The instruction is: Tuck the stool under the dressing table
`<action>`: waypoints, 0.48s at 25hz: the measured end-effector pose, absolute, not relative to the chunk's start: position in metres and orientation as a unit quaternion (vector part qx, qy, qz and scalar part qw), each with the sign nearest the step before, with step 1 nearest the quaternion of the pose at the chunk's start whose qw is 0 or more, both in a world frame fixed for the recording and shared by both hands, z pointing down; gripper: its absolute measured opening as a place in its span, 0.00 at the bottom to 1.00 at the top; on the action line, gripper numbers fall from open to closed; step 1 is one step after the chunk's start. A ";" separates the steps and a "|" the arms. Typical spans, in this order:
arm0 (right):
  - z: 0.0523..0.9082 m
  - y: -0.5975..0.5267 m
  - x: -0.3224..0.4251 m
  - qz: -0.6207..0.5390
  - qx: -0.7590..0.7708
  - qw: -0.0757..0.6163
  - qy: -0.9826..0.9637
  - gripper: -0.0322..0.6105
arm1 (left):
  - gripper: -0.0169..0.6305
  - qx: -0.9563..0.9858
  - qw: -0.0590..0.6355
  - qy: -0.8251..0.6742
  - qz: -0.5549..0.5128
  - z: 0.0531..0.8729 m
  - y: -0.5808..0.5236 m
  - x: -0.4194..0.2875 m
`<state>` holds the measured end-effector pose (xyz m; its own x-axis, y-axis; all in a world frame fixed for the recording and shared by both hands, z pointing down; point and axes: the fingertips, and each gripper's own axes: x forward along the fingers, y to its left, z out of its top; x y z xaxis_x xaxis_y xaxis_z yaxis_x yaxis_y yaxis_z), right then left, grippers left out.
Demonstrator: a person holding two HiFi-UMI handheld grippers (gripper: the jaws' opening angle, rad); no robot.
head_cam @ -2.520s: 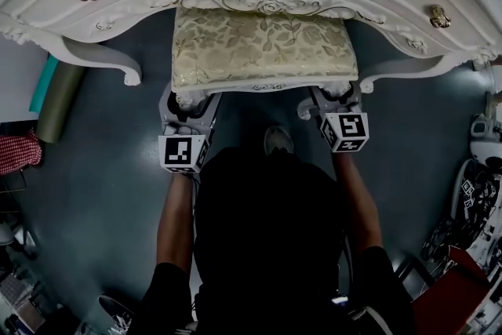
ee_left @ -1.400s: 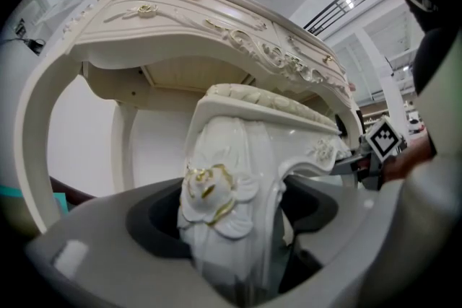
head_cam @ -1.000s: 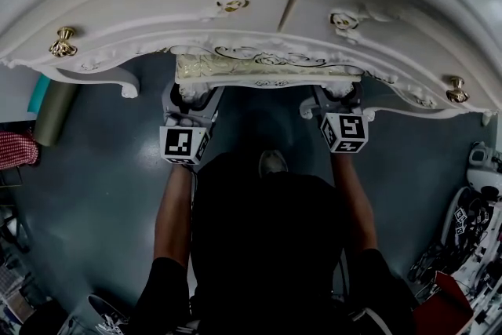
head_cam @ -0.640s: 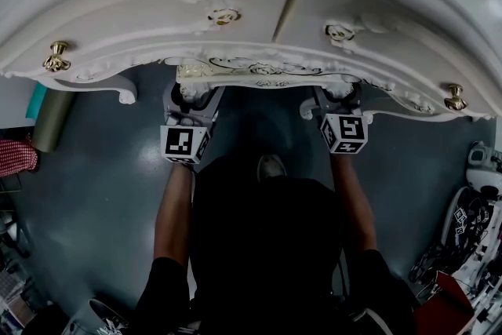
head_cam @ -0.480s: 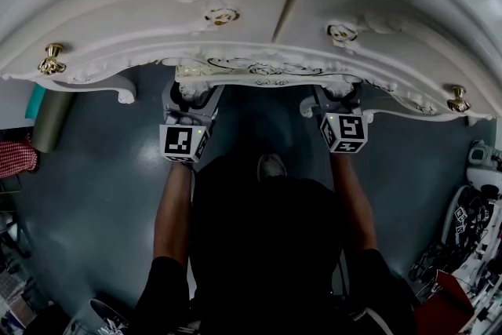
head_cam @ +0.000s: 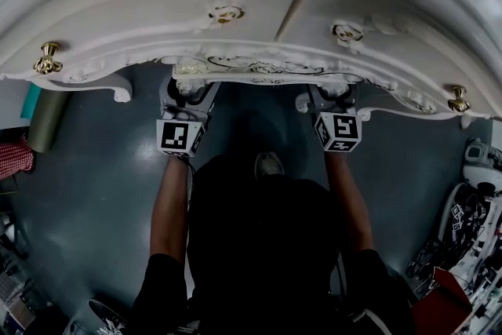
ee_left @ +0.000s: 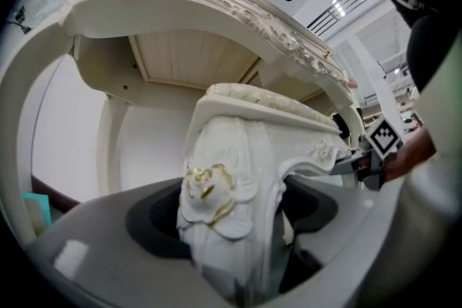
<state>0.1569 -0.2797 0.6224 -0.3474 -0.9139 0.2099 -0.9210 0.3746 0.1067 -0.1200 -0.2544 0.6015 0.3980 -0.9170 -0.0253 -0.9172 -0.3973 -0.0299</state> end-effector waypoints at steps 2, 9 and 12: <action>0.624 -0.276 0.156 0.014 0.559 0.118 -0.821 0.58 | 0.61 -0.838 0.021 0.546 0.004 0.603 -0.253 -0.121; 0.631 -0.265 0.155 0.015 0.559 0.128 -0.819 0.59 | 0.61 -0.842 0.020 0.540 0.008 0.608 -0.245 -0.121; 0.634 -0.261 0.155 0.019 0.558 0.138 -0.818 0.59 | 0.61 -0.841 0.012 0.541 0.005 0.610 -0.241 -0.122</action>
